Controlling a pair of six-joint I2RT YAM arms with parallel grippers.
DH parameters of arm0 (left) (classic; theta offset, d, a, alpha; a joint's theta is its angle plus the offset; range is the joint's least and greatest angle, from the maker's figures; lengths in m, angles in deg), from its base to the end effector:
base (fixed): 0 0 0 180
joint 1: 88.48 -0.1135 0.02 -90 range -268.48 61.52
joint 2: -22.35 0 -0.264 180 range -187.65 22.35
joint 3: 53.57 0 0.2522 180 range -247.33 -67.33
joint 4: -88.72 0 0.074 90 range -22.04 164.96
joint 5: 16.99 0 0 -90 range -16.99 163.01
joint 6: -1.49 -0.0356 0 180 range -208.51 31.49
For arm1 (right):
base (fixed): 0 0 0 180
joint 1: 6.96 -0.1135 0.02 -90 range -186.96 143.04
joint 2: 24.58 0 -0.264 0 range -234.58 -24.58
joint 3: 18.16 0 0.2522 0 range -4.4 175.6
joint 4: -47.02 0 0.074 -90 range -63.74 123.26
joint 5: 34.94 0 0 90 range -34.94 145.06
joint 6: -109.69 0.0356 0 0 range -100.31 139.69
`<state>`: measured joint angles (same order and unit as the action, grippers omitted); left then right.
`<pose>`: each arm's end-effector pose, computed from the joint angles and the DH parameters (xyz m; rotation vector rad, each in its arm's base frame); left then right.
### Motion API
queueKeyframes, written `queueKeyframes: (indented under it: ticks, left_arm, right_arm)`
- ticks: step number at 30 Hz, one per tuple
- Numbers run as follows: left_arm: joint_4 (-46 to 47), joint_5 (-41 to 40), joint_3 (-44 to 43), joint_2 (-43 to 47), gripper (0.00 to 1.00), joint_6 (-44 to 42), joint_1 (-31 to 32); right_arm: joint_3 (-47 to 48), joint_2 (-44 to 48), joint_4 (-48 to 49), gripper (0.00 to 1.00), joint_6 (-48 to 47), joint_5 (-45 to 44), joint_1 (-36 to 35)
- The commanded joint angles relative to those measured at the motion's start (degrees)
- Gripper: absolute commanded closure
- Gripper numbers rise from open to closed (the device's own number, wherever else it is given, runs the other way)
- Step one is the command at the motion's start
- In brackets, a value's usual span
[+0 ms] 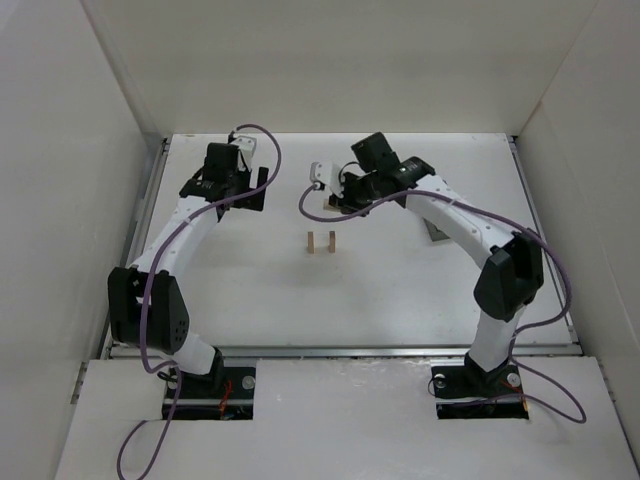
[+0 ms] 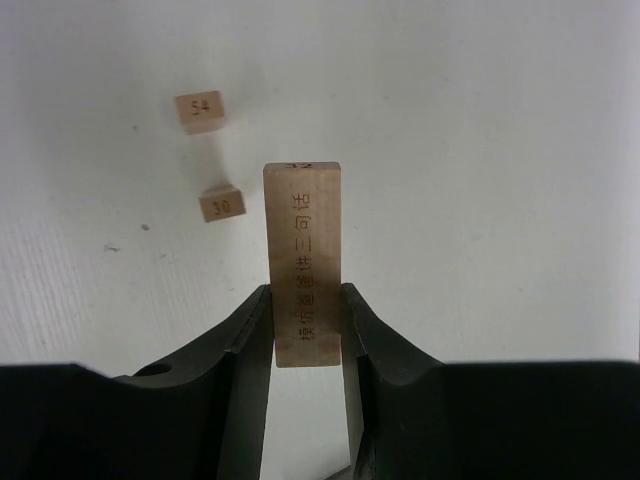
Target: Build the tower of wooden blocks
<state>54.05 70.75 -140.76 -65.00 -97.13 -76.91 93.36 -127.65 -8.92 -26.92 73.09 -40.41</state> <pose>0.3431 -0.0688 0.3139 0.3597 2.1483 0.0137 0.3294 0.2308 0.3282 -1.6287 1.7126 0.2666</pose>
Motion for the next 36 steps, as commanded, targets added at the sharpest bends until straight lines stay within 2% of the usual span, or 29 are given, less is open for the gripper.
queueKeyframes:
  ticks: [1, 10, 36]
  left_arm:
    - [1.22, -5.81, 2.93, 3.06, 0.01, 6.68, -0.59]
    - [3.59, -9.43, 6.98, 3.59, 0.01, 9.59, -0.59]
    - [4.12, -7.23, 8.56, 3.59, 0.01, 8.53, -0.59]
  right_arm:
    - [3.93, -3.27, -4.85, 1.00, -5.42, 0.44, -2.31]
    - [9.64, -9.51, -5.46, 1.00, -7.27, 0.96, -7.24]
    - [7.98, -13.38, -5.99, 1.00, -8.50, 3.69, -7.77]
